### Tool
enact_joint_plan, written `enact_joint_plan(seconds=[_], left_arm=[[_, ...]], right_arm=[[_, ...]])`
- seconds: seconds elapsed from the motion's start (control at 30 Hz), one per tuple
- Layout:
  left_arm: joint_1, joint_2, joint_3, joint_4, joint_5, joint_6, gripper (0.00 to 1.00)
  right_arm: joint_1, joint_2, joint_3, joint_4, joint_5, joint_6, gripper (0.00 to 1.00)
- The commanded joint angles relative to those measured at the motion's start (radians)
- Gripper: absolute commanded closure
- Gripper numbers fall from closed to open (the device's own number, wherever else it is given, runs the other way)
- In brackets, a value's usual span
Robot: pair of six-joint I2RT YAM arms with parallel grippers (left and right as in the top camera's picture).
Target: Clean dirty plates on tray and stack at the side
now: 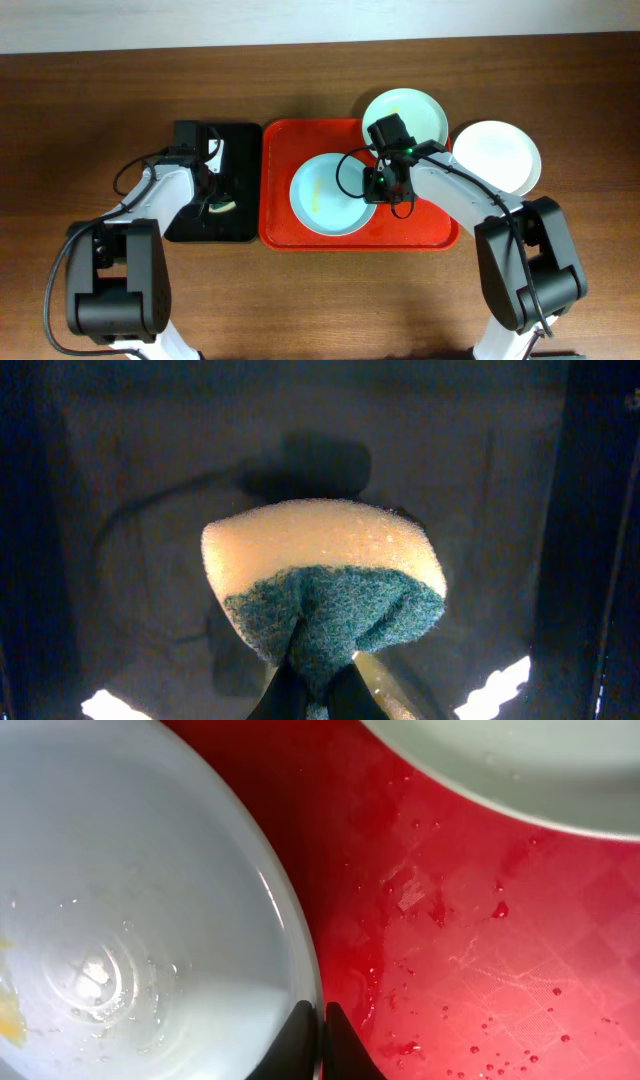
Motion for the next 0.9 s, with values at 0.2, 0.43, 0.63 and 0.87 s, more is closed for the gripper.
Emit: enact_joint_plan(seconds=[0.2,0.43,0.63,0.87], left_arm=[[-0.001,0.044,-0.011,0.003,-0.007,0.015,0.97],[-0.001,0.044,-0.011,0.003,-0.006,0.015,0.97],[-0.001,0.044,-0.011,0.007,-0.007,0.016,1.0],[-0.001,0.01,0.017,0.005,-0.008,0.112,1.0]], right_arm=[[-0.003,0.011,-0.042,0.028,-0.023,0.2,0.96],[-0.003,0.011,-0.042,0.031,-0.042,0.239,0.96],[-0.003,0.01,-0.041,0.029,-0.043,0.187,0.96],[0.0,-0.01,-0.034,0.001,-0.043,-0.01,0.96]])
